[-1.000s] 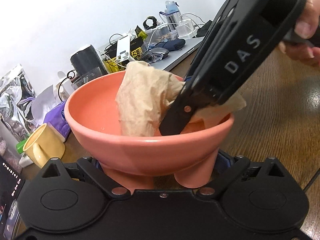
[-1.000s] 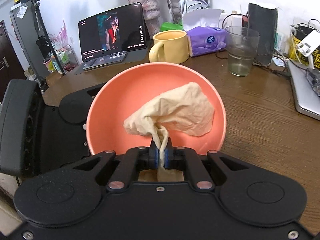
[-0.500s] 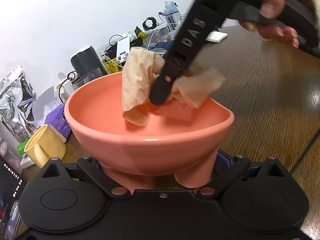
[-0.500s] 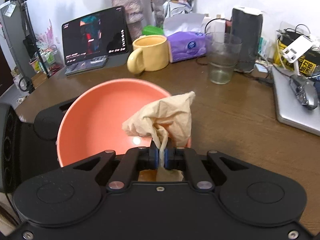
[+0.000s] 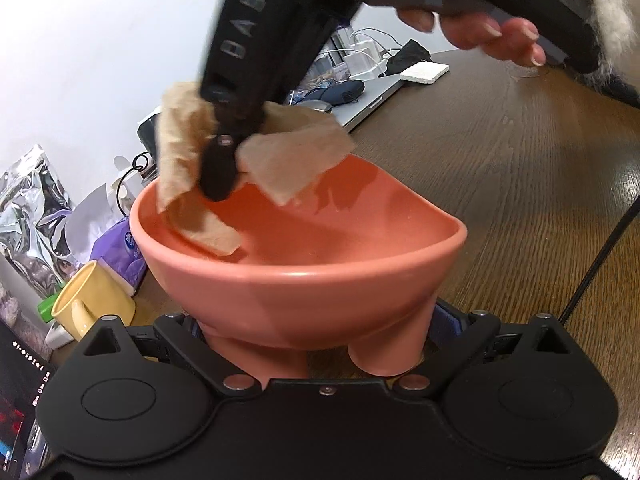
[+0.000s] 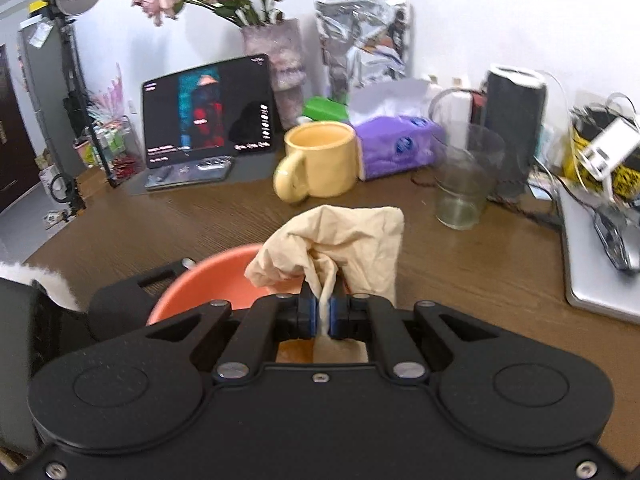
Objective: Clean bowl
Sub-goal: 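Sweep the cloth around the bowl interior and rim with the right tool, then lift the cloth out and wipe the bowl rim with the right tool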
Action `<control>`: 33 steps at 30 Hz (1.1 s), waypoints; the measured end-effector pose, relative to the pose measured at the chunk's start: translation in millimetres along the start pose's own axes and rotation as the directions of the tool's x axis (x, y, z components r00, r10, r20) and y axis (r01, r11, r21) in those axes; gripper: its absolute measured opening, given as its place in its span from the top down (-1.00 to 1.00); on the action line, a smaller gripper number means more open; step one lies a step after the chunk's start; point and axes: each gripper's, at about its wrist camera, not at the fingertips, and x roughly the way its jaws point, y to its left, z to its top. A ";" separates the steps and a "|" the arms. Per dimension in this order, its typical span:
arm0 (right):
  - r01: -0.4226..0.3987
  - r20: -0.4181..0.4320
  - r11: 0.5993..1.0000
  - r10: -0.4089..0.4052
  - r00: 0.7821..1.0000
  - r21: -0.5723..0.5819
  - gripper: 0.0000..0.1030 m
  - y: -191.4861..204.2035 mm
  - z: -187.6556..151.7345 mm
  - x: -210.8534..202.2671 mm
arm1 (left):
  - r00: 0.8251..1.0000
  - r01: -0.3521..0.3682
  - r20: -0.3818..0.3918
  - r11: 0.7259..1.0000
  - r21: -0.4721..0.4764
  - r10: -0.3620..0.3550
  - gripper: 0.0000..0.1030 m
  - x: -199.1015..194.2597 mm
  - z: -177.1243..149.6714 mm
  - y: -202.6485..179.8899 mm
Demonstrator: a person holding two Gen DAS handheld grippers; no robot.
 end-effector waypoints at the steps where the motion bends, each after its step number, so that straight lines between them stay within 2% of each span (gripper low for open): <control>1: -0.007 0.004 1.000 0.007 1.000 -0.013 0.84 4.5 1.5 -0.8 | 1.000 0.000 -0.001 1.000 -0.001 0.000 -0.88 -1.0 -0.6 -0.6; 6: -0.017 0.020 0.994 0.019 1.000 -0.106 0.84 29.3 3.0 -10.8 | 1.000 0.002 -0.001 1.000 -0.003 -0.002 -0.88 1.5 -0.4 1.8; 11: 0.057 0.078 0.981 -0.043 0.996 -0.185 0.84 44.5 8.7 -21.3 | 1.000 -0.003 0.003 1.000 0.005 0.003 -0.88 -11.6 -4.7 -9.6; 17: 0.122 0.079 0.986 -0.113 0.990 -0.114 0.84 17.4 14.2 -10.5 | 1.000 0.001 0.001 1.000 0.001 -0.001 -0.88 -13.6 -6.1 -10.5; 24: 0.183 0.057 0.980 -0.179 0.982 -0.079 0.84 -5.3 5.6 -11.5 | 1.000 0.002 0.001 1.000 0.003 -0.002 -0.88 -13.7 -6.5 -10.1; 33: 0.268 -0.028 0.962 -0.270 0.962 -0.056 0.84 -23.3 -20.7 -17.3 | 1.000 0.001 0.001 1.000 0.004 -0.001 -0.88 -13.1 -4.4 -10.4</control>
